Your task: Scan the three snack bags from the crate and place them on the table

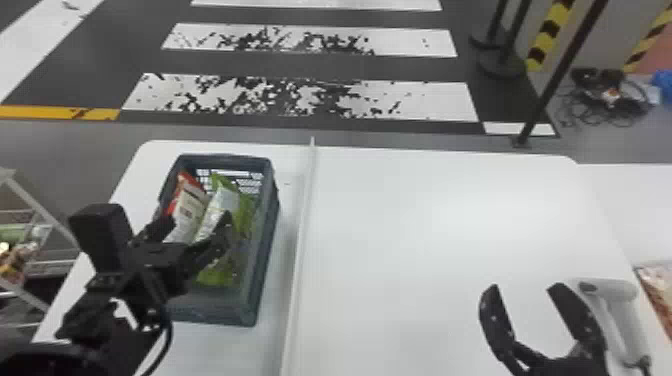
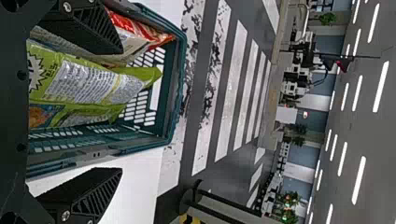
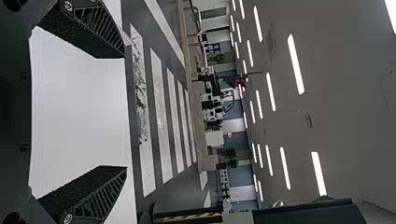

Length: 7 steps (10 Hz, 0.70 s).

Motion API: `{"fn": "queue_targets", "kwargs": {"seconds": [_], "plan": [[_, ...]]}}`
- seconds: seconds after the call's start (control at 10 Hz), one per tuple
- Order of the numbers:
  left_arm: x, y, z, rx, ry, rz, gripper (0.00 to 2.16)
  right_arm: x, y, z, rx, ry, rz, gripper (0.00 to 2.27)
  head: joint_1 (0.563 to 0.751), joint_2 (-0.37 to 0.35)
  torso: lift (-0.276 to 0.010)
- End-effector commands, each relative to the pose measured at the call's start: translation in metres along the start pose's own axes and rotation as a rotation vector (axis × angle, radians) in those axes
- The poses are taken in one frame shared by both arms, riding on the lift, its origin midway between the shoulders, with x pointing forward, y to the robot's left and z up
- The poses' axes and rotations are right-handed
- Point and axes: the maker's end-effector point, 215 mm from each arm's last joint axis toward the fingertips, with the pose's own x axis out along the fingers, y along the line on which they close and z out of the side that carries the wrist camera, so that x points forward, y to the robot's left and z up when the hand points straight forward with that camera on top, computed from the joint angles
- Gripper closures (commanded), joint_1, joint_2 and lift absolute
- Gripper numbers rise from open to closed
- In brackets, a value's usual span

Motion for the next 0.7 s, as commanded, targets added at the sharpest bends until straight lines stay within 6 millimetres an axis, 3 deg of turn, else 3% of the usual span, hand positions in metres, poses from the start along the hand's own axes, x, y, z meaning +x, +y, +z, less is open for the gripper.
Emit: {"fn": "queue_targets", "kwargs": {"seconds": [0.0, 0.3, 0.6], "plan": [[0.009, 0.017, -0.008, -0.036, 0.021, 0.019, 0.1, -0.001, 0.0, -0.001, 0.013, 0.003, 0.001, 0.08, 0.695, 0.02, -0.037], [0.027, 0.027, -0.028, -0.07, 0.08, 0.025, 0.1, -0.001, -0.001, 0.0, 0.016, 0.002, 0.0, 0.08, 0.695, 0.057, -0.037], [0.036, 0.022, -0.037, -0.08, 0.111, 0.014, 0.11, -0.002, -0.007, 0.001, 0.028, 0.0, -0.006, 0.08, 0.695, 0.054, -0.037]]}}
